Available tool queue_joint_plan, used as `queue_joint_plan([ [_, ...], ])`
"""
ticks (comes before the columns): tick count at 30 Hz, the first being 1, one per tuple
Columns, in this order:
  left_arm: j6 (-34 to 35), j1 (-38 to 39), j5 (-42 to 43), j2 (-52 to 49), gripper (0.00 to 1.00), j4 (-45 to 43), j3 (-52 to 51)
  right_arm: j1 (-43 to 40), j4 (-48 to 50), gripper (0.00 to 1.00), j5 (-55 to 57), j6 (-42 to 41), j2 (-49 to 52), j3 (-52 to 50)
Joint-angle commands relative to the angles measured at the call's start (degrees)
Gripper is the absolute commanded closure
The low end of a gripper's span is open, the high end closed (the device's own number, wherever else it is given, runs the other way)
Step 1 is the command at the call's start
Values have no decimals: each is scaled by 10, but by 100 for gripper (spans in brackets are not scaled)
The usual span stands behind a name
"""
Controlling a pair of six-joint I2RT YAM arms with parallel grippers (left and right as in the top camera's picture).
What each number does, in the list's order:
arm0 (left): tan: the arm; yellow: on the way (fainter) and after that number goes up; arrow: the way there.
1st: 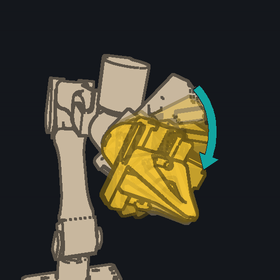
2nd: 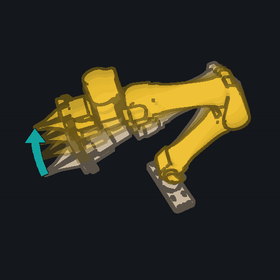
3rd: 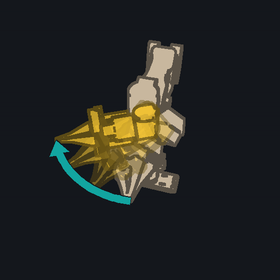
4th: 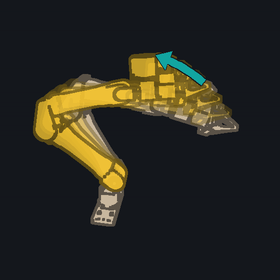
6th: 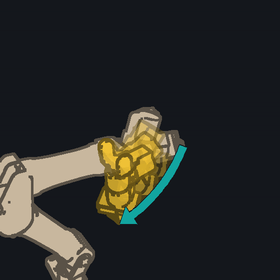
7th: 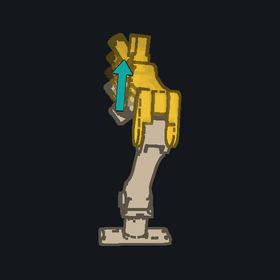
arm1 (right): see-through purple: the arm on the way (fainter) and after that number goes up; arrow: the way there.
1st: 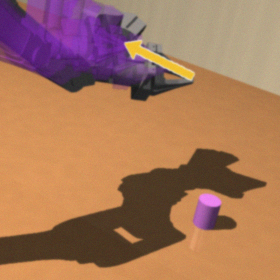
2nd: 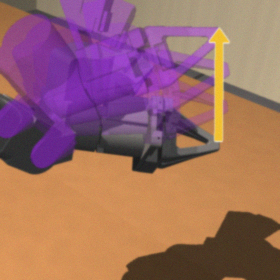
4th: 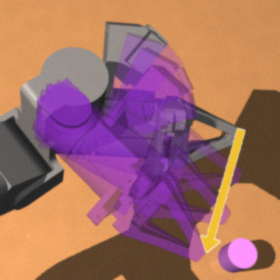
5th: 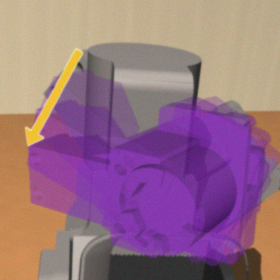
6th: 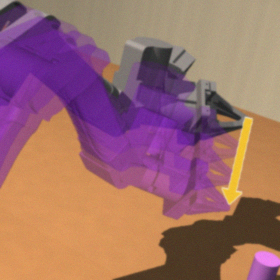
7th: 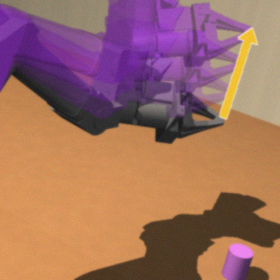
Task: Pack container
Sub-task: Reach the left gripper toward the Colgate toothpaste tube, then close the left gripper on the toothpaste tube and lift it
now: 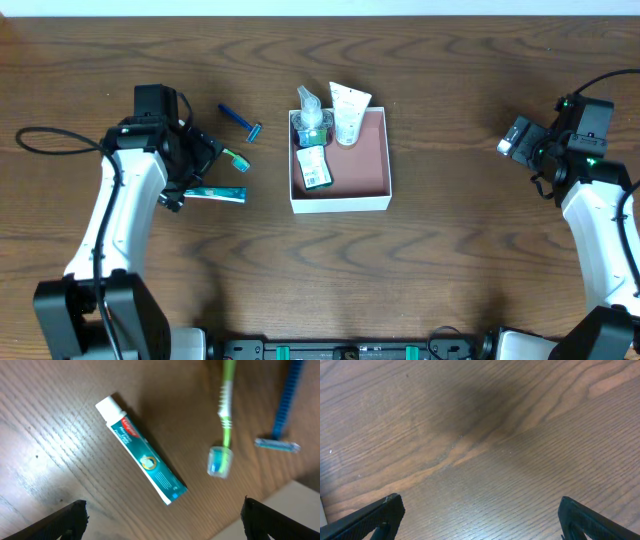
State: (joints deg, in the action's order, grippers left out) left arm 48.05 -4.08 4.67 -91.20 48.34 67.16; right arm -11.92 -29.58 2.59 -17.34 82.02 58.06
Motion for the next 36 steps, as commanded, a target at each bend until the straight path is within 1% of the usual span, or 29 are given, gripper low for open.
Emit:
queue_joint_plan([
  [1,48,-3,-15,-40,2,0,6,-5,0,1,6,5,-9,7],
  [10,48,-3,-11,-143,2,-8,6,-5,-1,1,6,5,-9,7],
  [20,45,-3,3,-194,1,-11,6,-5,-1,1,6,5,-9,7],
  [22,45,-3,3,-204,4,-15,6,-5,0,1,6,5,-9,7],
  [24,38,-3,3,-210,10,-17,6,-5,0,1,6,5,-9,7],
  [29,6,-3,2,-211,29,-22,6,-5,0,1,6,5,-9,7],
  [32,-7,-3,2,-211,57,-22,6,-5,0,1,6,5,-9,7],
  [33,-9,-3,2,-211,63,-21,6,-5,0,1,6,5,-9,7],
  [34,-12,-3,2,-211,65,-21,6,-5,0,1,6,5,-9,7],
  [36,-20,-3,2,-211,66,-21,6,-5,0,1,6,5,-9,7],
])
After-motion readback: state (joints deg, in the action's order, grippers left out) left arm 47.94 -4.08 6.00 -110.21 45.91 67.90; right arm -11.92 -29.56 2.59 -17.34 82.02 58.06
